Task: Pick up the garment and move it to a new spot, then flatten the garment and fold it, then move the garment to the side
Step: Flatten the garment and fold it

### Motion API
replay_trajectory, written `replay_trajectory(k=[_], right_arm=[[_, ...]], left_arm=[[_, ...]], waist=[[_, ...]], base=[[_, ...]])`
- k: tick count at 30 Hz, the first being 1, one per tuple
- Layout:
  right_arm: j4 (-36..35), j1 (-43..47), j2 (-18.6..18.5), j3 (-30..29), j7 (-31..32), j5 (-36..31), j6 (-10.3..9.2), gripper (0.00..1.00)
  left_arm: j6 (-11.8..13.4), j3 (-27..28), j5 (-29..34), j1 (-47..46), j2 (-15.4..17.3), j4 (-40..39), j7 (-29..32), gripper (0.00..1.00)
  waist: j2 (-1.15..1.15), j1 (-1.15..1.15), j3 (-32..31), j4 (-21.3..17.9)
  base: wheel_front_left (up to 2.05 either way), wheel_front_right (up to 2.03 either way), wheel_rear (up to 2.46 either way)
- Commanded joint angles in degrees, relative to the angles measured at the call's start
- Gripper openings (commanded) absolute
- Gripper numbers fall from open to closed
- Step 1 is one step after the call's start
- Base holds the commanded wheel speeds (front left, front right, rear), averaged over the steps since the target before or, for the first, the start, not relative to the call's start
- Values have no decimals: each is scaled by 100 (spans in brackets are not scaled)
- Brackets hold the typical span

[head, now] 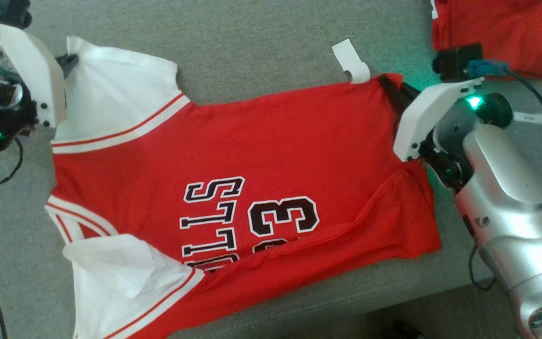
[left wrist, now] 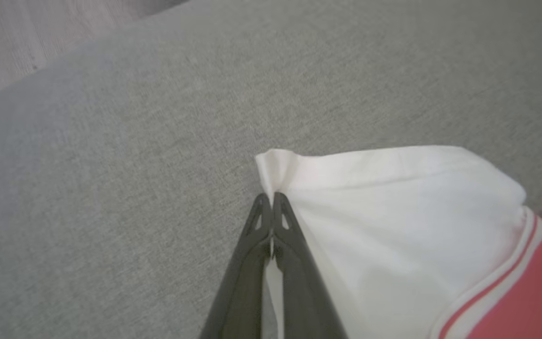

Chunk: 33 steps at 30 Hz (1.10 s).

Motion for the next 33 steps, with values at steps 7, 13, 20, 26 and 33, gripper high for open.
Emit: replay_trajectory(k=[7,13,20,26,33], right_arm=[[353,-136,6,-268,-696,-235,-4,0],[729,-126,54,-355,-1107,-369,-4,0],[966,-33,91,-188,-1175,-344,-4,0],[1048,133,-18,-26,-1118,-222,-4,0],[945,474,-284,414,-752,58,-4,0]], left_arm=[[8,49,-62,-414,158,159,-486,0],[8,-123,-230,-267,151,180,-785,0],[8,-290,-702,3,280,-247,-809,0],[8,-345,-1192,320,538,-718,-652,0],[8,-595,-1605,831,1119,-1540,-229,0]], waist=[[0,0,-326,173],[0,0,-707,306],[0,0,-1162,478],[0,0,-1512,594],[0,0,-1874,699]], base=[[0,0,0],[0,0,0],[0,0,0],[0,0,0],[0,0,0]])
